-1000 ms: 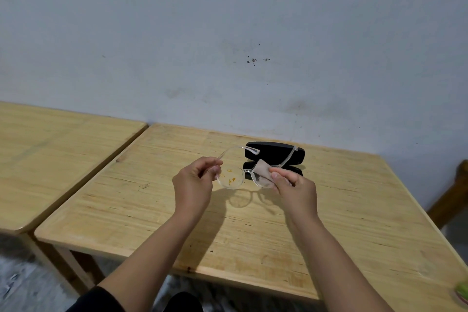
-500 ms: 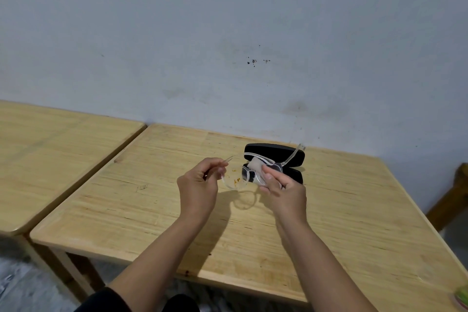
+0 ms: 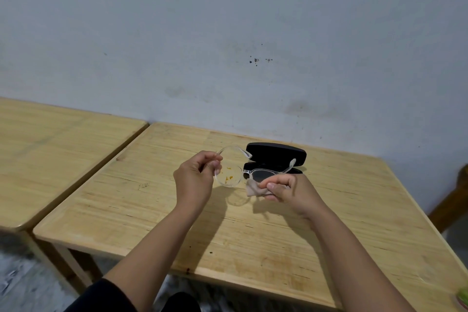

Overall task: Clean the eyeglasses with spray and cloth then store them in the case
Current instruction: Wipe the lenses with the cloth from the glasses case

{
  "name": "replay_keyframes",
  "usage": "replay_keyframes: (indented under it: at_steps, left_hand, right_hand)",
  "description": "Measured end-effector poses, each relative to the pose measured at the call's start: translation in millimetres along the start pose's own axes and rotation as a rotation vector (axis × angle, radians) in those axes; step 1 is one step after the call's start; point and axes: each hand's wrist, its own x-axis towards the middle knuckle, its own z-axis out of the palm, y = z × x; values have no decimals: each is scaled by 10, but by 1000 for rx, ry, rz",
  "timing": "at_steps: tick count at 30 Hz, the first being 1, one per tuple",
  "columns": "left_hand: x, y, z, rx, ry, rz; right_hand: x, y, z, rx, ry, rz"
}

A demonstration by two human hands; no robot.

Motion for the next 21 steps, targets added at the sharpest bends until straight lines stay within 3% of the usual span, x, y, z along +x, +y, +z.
replay_keyframes:
  at_steps: [2,7,11,14,21]
  left_hand:
    - [-15,4,-6,-5,2,-2]
    - [-169,45,73,-7,-15,8]
    - [-337,94,158,-11,-24,61]
    - [-372,100,177,-29,-17,75]
    - [-279,57,117,-15,5,52]
  right_hand:
    - [-10,35,33,57,142,31]
    - [28,157,348,280,718,47]
    - [33,42,484,433,904,-4]
    - [90,50,520,424,861,20]
    - [54,18,359,333,432,89]
